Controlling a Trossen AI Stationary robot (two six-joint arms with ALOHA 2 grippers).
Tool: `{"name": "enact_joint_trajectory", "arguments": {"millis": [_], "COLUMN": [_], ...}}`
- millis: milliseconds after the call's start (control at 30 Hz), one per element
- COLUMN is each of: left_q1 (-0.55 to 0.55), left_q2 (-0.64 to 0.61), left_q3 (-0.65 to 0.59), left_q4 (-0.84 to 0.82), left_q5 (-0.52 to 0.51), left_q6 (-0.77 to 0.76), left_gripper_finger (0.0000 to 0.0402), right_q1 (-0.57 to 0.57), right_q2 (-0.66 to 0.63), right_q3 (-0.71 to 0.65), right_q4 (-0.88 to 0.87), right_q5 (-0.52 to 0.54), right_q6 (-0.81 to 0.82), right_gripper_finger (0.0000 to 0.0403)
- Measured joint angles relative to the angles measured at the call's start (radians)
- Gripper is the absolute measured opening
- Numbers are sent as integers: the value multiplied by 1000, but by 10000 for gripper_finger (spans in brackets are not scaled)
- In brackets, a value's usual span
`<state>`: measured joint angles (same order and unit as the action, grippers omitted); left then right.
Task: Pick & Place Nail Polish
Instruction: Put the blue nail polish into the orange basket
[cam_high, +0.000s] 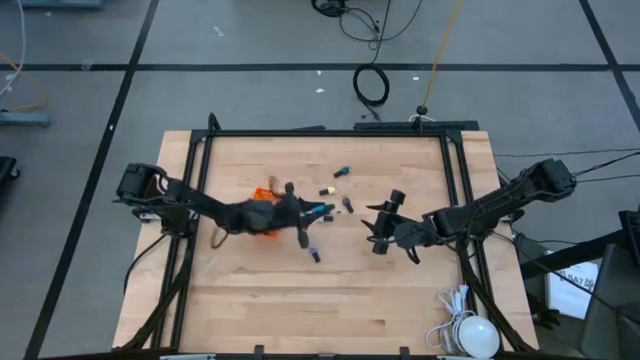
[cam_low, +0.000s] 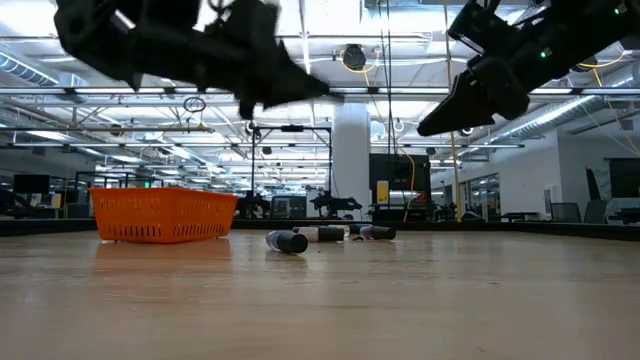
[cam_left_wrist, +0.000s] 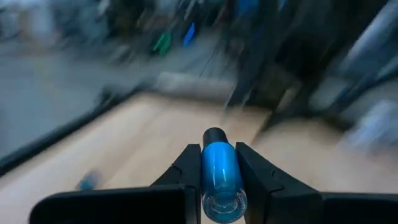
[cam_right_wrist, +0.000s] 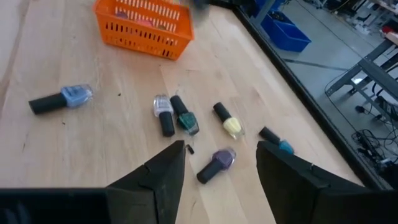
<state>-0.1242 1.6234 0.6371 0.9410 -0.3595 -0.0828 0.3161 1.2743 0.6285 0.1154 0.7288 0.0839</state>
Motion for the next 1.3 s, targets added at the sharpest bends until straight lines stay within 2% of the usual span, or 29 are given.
{"name": "enact_joint_trajectory", "arguments": {"millis": [67, 133, 200, 300, 367, 500, 633, 733, 833, 933, 1300], "left_q1": [25, 43, 47, 37, 13, -70, -152, -183, -194, -195, -189], "left_q2": [0, -2, -2, 0, -2, 0, -1, 0, 0, 0, 0], "left_q3": [-40, -61, -65, -43, -16, 58, 144, 212, 279, 327, 336], "left_q4": [229, 390, 463, 559, 592, 592, 437, 187, -45, -197, -195], "left_q5": [150, 284, 401, 675, 819, 1052, 1252, 1274, 1246, 1215, 1131], "left_q6": [-41, -121, -209, -397, -488, -531, -514, -440, -358, -283, -257], "left_gripper_finger": [52, 52, 52, 52, 52, 52, 52, 52, 52, 52, 52], "right_q1": [0, -2, -3, -11, -15, -16, -16, -16, -16, -16, -16], "right_q2": [0, 0, 0, 0, 0, -1, -1, -1, -1, -1, -1], "right_q3": [-16, -36, -56, -68, -69, -69, -69, -69, -69, -69, -69], "right_q4": [0, 13, 50, 107, 124, 154, 158, 158, 163, 166, 165], "right_q5": [0, 3, 3, 3, 2, 2, 2, 2, 2, 3, 2], "right_q6": [21, 29, 26, 4, -10, -34, -36, -36, -36, -37, -44], "right_gripper_finger": [185, 185, 185, 183, 181, 181, 180, 180, 180, 180, 174]}}
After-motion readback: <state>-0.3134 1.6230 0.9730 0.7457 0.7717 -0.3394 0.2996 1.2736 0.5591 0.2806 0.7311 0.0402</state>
